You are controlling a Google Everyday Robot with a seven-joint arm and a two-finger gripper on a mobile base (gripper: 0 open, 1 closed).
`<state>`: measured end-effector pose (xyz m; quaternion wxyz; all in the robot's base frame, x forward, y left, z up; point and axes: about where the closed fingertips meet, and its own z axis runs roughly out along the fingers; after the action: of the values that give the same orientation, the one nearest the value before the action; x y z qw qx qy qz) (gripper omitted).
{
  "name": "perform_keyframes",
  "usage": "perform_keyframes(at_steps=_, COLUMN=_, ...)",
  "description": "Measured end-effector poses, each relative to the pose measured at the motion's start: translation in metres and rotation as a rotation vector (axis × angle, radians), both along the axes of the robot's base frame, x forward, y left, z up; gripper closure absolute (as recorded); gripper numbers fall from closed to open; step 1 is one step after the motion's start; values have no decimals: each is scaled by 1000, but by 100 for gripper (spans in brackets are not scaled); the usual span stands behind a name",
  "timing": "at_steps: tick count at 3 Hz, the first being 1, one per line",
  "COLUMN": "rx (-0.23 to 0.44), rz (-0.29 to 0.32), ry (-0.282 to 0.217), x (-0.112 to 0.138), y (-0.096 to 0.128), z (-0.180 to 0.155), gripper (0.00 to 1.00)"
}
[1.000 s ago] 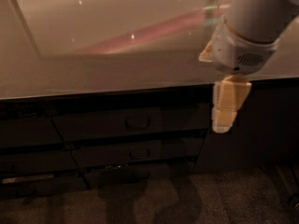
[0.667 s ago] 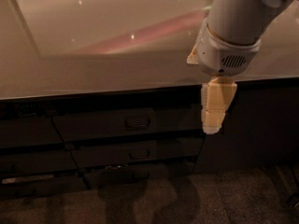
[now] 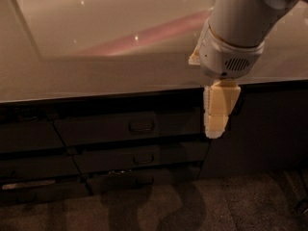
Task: Open top drawer
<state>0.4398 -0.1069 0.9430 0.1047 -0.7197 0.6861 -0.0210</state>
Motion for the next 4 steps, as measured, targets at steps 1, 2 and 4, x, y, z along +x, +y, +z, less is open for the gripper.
perform_keyframes(at_steps=1, rx=-10, rz=43, ry=56, x=6, y=15, z=-20, gripper=0)
perform_keyframes(at_steps=2, rx=-5, rz=65, ry=103, x=14, y=23, z=-39, gripper=0)
perform_keyframes(at_steps=4, rx=-48, rz=81, ry=3, x=11, y=27, z=-35, gripper=0)
